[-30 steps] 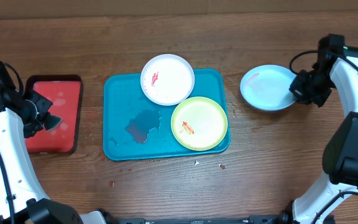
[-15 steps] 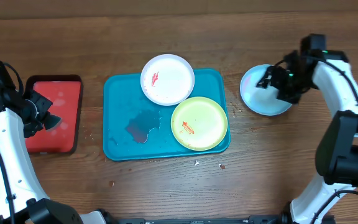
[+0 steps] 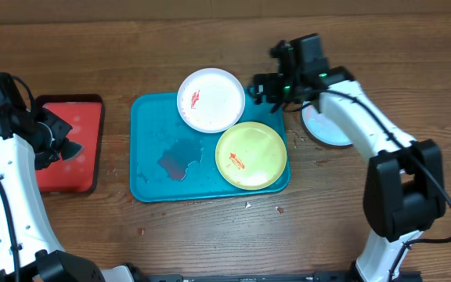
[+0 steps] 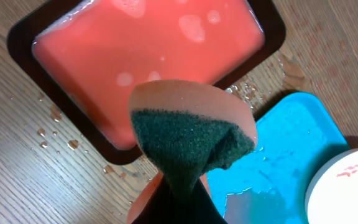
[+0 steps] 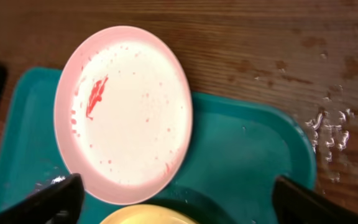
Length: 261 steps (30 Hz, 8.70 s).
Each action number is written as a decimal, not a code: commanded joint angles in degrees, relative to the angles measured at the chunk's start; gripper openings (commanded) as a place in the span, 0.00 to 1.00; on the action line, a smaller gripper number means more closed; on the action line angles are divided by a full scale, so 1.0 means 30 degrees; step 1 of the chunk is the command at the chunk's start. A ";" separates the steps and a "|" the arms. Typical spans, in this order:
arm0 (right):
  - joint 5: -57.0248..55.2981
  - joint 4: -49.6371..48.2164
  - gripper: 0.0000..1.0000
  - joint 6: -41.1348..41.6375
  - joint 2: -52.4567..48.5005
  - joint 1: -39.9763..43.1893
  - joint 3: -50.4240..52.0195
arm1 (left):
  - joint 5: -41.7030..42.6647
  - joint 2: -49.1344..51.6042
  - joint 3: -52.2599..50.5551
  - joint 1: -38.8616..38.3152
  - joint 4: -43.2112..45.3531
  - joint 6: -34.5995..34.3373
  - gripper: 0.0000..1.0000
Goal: Clean dirty plates on tray and stack at the side
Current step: 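Move the right gripper to the white plate rim and grip it, then scrub the white plate with the left-held sponge while right holds it, then move the left gripper with sponge back toward the red tray, then lift the white plate with the right gripper and carry it right, then stack the white plate on the light-blue plate and release, then move the right gripper to the yellow plate rim and grip it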
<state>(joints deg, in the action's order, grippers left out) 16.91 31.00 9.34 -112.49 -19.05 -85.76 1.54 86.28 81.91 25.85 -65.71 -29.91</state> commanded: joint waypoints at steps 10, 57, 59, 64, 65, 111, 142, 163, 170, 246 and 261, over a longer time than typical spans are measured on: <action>-0.3475 -0.1763 0.54 0.8153 -0.2448 -0.2106 -0.0036 | 0.0160 0.0117 0.0066 -0.0277 0.0219 -0.0109 0.04; -0.3810 0.0845 0.04 0.5850 -0.3942 -0.7162 -0.0940 | 0.3701 0.0117 0.0066 -0.1107 0.0641 0.2441 0.04; -0.4182 0.1552 0.04 0.6623 -0.3942 -0.7147 -0.0933 | 0.4561 0.0124 0.0066 -0.1953 0.0619 0.3650 0.04; -0.4204 0.2135 0.04 0.7461 -0.3942 -0.7147 -0.0918 | 0.4772 0.0525 0.0066 -0.5078 0.0765 0.4597 0.04; -0.4189 0.2127 0.04 0.7577 -0.3942 -0.7147 -0.0918 | 0.4779 0.0721 0.0066 -0.5734 0.0780 0.4714 0.04; -0.5260 0.1523 0.04 0.8043 -0.3942 -0.7125 -0.0918 | -0.5085 1.3063 0.3475 -1.0120 0.0772 0.3636 0.04; -0.5202 0.1319 0.04 0.7825 -0.3942 -0.7125 -0.0925 | 0.0510 1.3063 0.4918 -0.9129 -0.0962 0.5996 0.04; -1.6772 0.3111 0.04 0.0430 -0.0248 -1.0404 -0.4597 | -0.1603 1.0076 0.8116 -0.0736 -0.5435 -0.0976 0.04; -2.8399 0.2586 0.04 -0.5180 0.0459 -1.2655 -0.4845 | 0.0357 1.0076 0.8102 0.0903 -0.5370 -0.0962 0.04; 0.2266 0.9194 0.68 -0.2484 0.0160 0.8582 -0.0889 | 0.0284 1.0083 0.8065 -0.0022 -0.4430 0.1195 0.04; -0.0969 0.8561 0.63 -0.9624 -0.0882 -0.0131 -0.0852 | 0.0350 1.0083 0.8065 -0.0022 -0.4437 0.1268 0.04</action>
<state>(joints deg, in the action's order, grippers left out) 19.38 57.23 -16.29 -113.01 -17.78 -88.79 1.96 117.80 105.91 26.22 -79.07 -26.83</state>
